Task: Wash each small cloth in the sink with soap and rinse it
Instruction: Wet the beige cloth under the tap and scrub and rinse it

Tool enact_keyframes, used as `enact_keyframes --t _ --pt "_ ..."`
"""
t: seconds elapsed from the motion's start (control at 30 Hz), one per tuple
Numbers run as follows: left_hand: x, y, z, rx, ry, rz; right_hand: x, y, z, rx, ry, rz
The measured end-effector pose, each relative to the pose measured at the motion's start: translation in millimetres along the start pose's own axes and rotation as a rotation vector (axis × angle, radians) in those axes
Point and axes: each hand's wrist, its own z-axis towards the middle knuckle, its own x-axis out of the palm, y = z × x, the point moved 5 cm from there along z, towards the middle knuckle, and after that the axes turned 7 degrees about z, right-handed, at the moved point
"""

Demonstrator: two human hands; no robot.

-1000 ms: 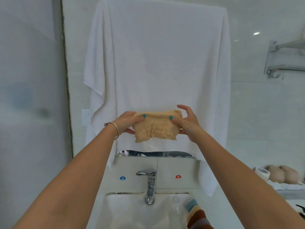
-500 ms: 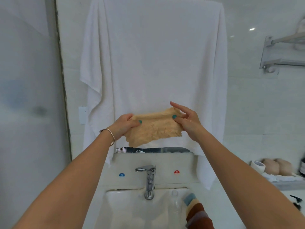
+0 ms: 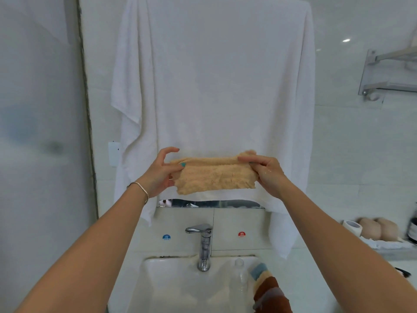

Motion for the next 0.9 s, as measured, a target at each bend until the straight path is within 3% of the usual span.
enact_keyframes --t 0.17,0.33,0.5,0.7,0.9 --pt "-8.8 0.6 -2.8 0.085 -0.276 0.010 8.4 -2.0 -4.4 0.089 -0.029 -0.070" --pt "-8.5 5.9 -3.8 0.060 -0.328 0.096 16.8 -10.3 -4.7 0.060 -0.030 -0.155" --pt "-3.3 10.3 -2.9 -0.055 -0.164 -0.130 23.0 -20.5 -3.3 0.195 -0.023 0.060" --pt "-5.4 18.3 -0.5 0.040 0.055 -0.021 14.0 -29.0 -8.6 0.238 0.085 0.099" --pt "7.3 36.8 -5.7 0.027 0.146 0.011 -1.6 -41.0 -33.4 0.248 0.061 0.199"
